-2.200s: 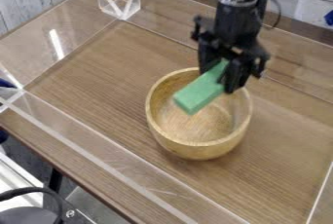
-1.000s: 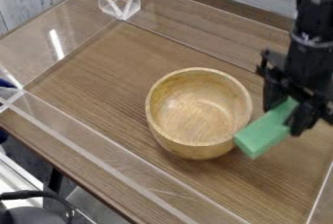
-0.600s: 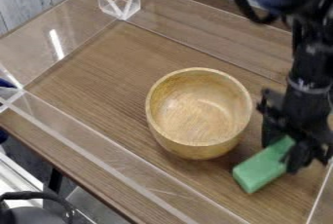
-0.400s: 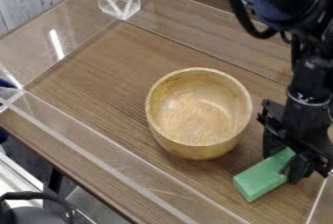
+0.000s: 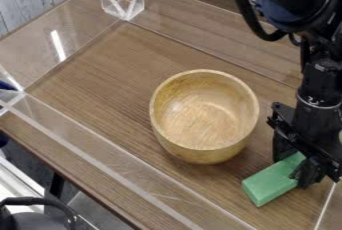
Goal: Remove the green block from inside the brown bowl and put it on the table
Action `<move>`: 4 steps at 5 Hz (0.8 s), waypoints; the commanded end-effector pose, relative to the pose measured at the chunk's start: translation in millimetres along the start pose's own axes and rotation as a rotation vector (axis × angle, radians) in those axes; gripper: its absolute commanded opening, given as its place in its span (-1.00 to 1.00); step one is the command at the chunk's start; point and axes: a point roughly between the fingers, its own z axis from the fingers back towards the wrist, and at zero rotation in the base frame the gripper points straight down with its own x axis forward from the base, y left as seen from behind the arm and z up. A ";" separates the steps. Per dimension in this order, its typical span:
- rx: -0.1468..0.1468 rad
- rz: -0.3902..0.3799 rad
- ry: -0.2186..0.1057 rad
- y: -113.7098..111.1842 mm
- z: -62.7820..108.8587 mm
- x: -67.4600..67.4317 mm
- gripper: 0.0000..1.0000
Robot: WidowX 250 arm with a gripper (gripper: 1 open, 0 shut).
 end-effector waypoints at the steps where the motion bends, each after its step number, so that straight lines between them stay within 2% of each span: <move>1: -0.005 -0.028 -0.020 -3.4 0.4 5.9 -1.00; 4: -0.023 -0.039 0.003 -6.5 -3.9 3.4 -1.00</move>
